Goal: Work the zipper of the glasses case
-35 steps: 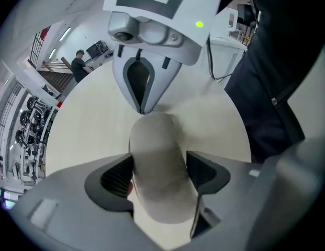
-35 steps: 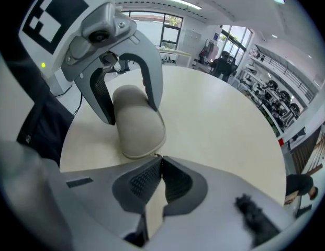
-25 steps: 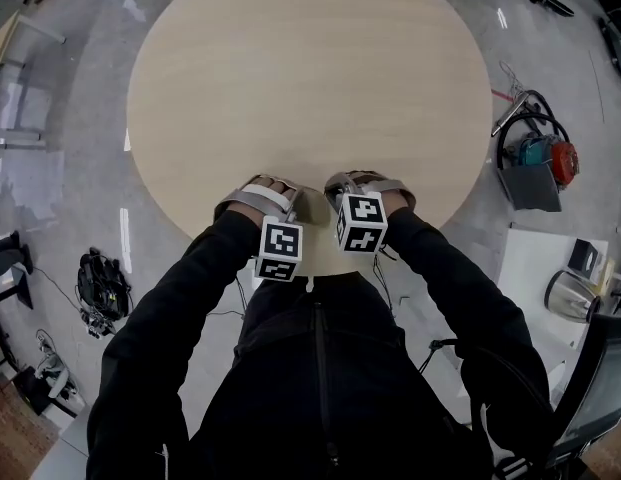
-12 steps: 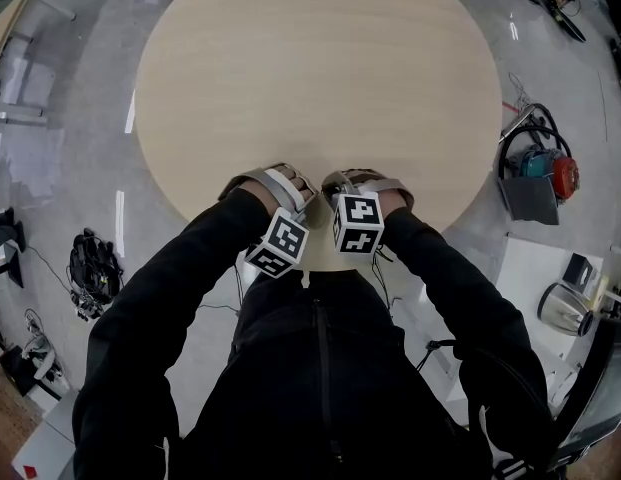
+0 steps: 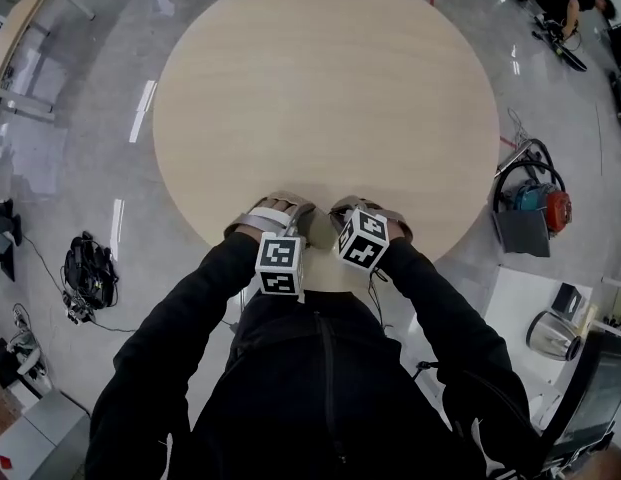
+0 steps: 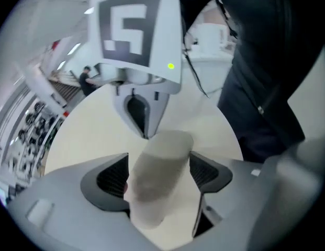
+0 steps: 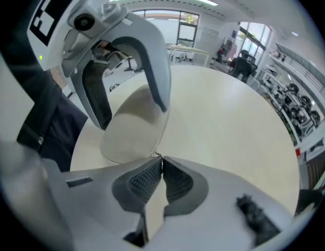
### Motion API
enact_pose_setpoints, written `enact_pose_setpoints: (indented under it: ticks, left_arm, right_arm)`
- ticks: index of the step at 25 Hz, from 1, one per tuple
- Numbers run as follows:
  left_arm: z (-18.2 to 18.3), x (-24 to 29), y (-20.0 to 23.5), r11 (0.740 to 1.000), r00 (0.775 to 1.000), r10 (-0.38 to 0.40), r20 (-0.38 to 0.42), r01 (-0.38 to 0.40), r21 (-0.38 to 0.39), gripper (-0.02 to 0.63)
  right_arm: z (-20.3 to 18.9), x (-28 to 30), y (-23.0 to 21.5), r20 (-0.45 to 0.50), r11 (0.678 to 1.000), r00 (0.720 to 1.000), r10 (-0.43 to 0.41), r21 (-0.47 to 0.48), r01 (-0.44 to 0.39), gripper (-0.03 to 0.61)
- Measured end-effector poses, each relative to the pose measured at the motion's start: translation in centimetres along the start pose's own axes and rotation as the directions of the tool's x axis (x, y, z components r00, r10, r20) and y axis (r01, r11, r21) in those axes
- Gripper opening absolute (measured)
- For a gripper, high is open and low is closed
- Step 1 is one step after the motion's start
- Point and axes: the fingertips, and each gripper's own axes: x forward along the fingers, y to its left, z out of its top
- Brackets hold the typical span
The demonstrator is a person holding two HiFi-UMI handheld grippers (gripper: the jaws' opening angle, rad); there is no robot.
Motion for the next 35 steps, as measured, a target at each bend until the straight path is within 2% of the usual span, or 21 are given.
enact_pose_setpoints:
  ticks: [1,3,5,7,9,12,14,16,18,21,23,25,27,31,33,35]
  left_arm:
    - [-0.2,-1.0,0.4,0.992,0.999,0.043,0.028,-0.039,-0.122,0.37]
    - [-1.2,-2.9,0.7,0.94,0.992,0.111,0.067,-0.083,-0.33,0.371]
    - [-2.5,-4.7,0.3,0.866,0.984,0.15,0.095,-0.084,-0.493,0.37]
    - [-3.8,-6.4,0.1,0.784,0.975,0.191,0.117,-0.08,-0.616,0.37]
    - [-4.6,-8.0,0.1,0.699,0.961,0.242,0.137,-0.074,-0.711,0.367]
    - [-4.7,-10.3,1.0,0.577,0.927,0.32,0.196,-0.027,-0.816,0.353]
    - [-3.7,-12.1,2.4,0.512,0.892,0.369,0.259,0.037,-0.858,0.328]
    - [-2.2,-13.8,3.7,0.471,0.856,0.41,0.316,0.098,-0.877,0.303]
    - [-0.3,-15.6,5.1,0.461,0.816,0.451,0.361,0.134,-0.877,0.277]
    - [1.9,-18.7,7.6,0.471,0.756,0.52,0.397,0.135,-0.872,0.186]
    - [3.0,-20.8,8.5,0.474,0.726,0.552,0.41,0.131,-0.871,0.103]
    - [3.9,-22.4,8.8,0.473,0.705,0.57,0.422,0.138,-0.87,0.047]
    - [4.6,-23.2,8.8,0.481,0.695,0.578,0.428,0.133,-0.867,0.019]
    - [5.5,-23.4,8.1,0.502,0.701,0.573,0.424,0.108,-0.858,0.007]
    - [5.7,-23.6,8.0,0.51,0.698,0.58,0.419,0.09,-0.856,0.006]
    - [5.8,-24.5,8.1,0.52,0.688,0.603,0.405,0.046,-0.853,0.006]
  right_arm:
    - [0.1,-0.3,0.0,0.03,0.999,1.0,0.0,0.05,-0.001,0.006]
    - [0.2,-0.9,-0.2,0.091,0.987,0.996,-0.014,0.159,-0.001,0.039]
    - [0.1,-1.6,-0.7,0.133,0.964,0.99,-0.041,0.266,0.004,0.128]
    - [0.1,-2.6,-1.5,0.179,0.923,0.981,-0.072,0.386,-0.003,0.156]
    - [0.2,-4.1,-2.6,0.228,0.873,0.967,-0.115,0.488,-0.011,0.156]
    - [0.6,-7.0,-4.2,0.285,0.814,0.939,-0.191,0.58,-0.01,0.156]
    - [1.4,-8.9,-4.9,0.325,0.791,0.917,-0.23,0.612,-0.019,0.156]
    - [2.2,-10.9,-5.0,0.37,0.773,0.892,-0.26,0.633,-0.037,0.156]
    - [3.1,-13.3,-5.0,0.422,0.76,0.855,-0.302,0.648,-0.051,0.156]
    - [4.9,-18.2,-5.5,0.504,0.746,0.761,-0.407,0.665,-0.041,0.15]
    - [6.2,-21.6,-5.2,0.563,0.737,0.688,-0.458,0.674,-0.061,0.067]
    - [7.4,-24.1,-4.5,0.612,0.736,0.634,-0.473,0.67,-0.098,0.006]
    - [8.4,-25.4,-3.4,0.646,0.755,0.615,-0.453,0.645,-0.121,0.005]
    - [10.7,-26.3,-1.1,0.694,0.825,0.611,-0.381,0.553,-0.113,0.005]
    - [11.6,-27.0,-0.7,0.704,0.838,0.602,-0.376,0.535,-0.103,0.005]
    - [12.2,-27.7,-0.6,0.709,0.838,0.585,-0.395,0.539,-0.087,0.005]
